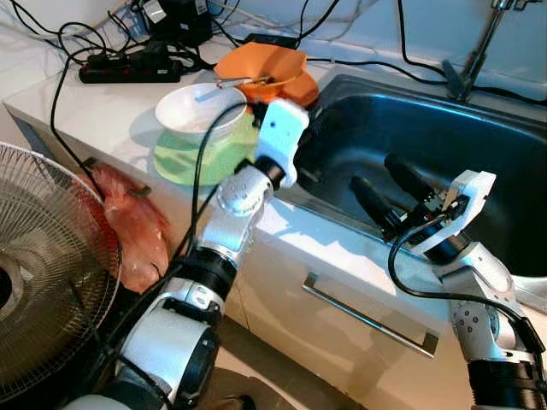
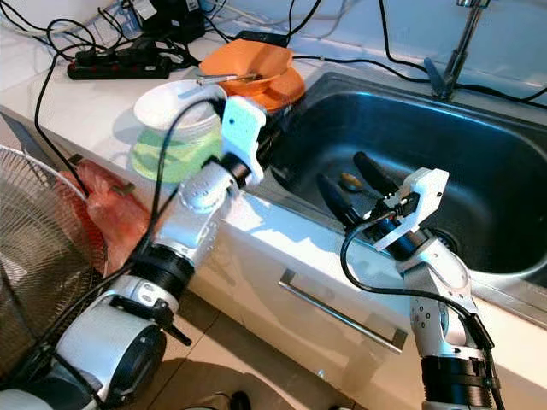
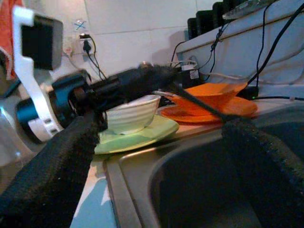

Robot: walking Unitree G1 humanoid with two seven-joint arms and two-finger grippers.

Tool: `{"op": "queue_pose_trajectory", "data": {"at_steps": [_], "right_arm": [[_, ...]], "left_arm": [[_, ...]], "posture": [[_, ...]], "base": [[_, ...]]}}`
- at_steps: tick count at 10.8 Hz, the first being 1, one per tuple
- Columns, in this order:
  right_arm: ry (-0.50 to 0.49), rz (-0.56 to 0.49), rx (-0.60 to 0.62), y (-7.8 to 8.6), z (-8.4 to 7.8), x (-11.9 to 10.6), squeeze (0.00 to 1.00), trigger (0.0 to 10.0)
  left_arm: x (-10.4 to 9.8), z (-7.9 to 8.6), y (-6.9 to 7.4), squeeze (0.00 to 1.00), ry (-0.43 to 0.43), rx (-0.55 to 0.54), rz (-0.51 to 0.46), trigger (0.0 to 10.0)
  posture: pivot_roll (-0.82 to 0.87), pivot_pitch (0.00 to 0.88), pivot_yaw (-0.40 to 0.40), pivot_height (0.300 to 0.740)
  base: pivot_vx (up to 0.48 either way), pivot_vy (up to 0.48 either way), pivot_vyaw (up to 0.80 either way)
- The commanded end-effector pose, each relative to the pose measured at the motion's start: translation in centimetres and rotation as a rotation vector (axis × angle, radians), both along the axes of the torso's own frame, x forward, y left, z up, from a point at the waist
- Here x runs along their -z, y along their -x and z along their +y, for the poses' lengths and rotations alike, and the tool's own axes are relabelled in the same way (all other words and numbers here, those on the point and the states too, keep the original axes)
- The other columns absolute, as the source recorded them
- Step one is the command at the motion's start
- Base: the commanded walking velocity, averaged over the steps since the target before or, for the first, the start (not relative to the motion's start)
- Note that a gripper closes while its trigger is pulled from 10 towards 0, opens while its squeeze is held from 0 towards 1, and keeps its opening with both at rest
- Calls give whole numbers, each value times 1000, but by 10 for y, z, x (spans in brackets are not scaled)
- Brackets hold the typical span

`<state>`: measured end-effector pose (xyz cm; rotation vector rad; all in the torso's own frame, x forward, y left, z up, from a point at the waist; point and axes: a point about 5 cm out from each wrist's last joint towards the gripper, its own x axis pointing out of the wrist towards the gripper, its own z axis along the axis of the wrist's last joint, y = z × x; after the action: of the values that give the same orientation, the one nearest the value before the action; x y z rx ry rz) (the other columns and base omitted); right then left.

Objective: Kitchen organization

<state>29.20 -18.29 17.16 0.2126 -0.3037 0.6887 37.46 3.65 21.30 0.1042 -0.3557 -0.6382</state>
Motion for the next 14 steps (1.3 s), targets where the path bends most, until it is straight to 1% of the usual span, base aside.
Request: {"op": "queue_pose_trajectory", "data": {"at_steps": [1, 2, 3, 5, 7, 8, 9, 10, 11, 14], "right_arm": [[-5, 66, 3, 4, -1, 16, 0, 10000], [-4, 69, 2, 4, 0, 16, 0, 10000], [-4, 70, 1, 4, 1, 16, 0, 10000], [-3, 73, -2, 4, 3, 16, 0, 10000], [-4, 73, -7, 3, 4, 16, 0, 10000], [-5, 74, -9, 3, 5, 16, 0, 10000], [-5, 74, -8, 3, 5, 16, 0, 10000], [-5, 74, -8, 3, 5, 16, 0, 10000], [-6, 76, -7, 3, 5, 17, 0, 10000], [-9, 76, -11, 3, 6, 17, 0, 10000]], "left_arm": [[-3, -1, -2, 0, 20, 16, 16, 10000], [4, -3, -4, 0, 28, 36, 73, 10000], [7, -4, -4, 0, 34, 40, 101, 10000], [16, -7, -5, 0, 103, 55, 203, 10000], [28, -11, -4, 0, 109, 70, 277, 10000], [38, -11, -3, 0, 104, 50, 311, 10000], [40, -10, -3, 0, 107, 33, 320, 10000], [40, -10, -3, 941, 107, 33, 321, 10000], [38, -9, -4, 1000, 106, 34, 314, 10000], [37, -7, -5, 1000, 101, 24, 305, 10000]], "posture": [[-48, 95, 118, 740], [-49, 99, 117, 740], [-49, 102, 115, 740], [-47, 108, 114, 740], [-44, 114, 113, 740], [-44, 114, 113, 740], [-48, 116, 113, 740], [-45, 117, 113, 740], [-40, 118, 114, 740], [-39, 118, 115, 740]], "base": [[0, 0, 0], [0, 0, 0], [0, 0, 0], [0, 0, 0], [0, 0, 0], [0, 0, 0], [0, 0, 0], [0, 0, 0], [0, 0, 0], [0, 0, 0]]}}
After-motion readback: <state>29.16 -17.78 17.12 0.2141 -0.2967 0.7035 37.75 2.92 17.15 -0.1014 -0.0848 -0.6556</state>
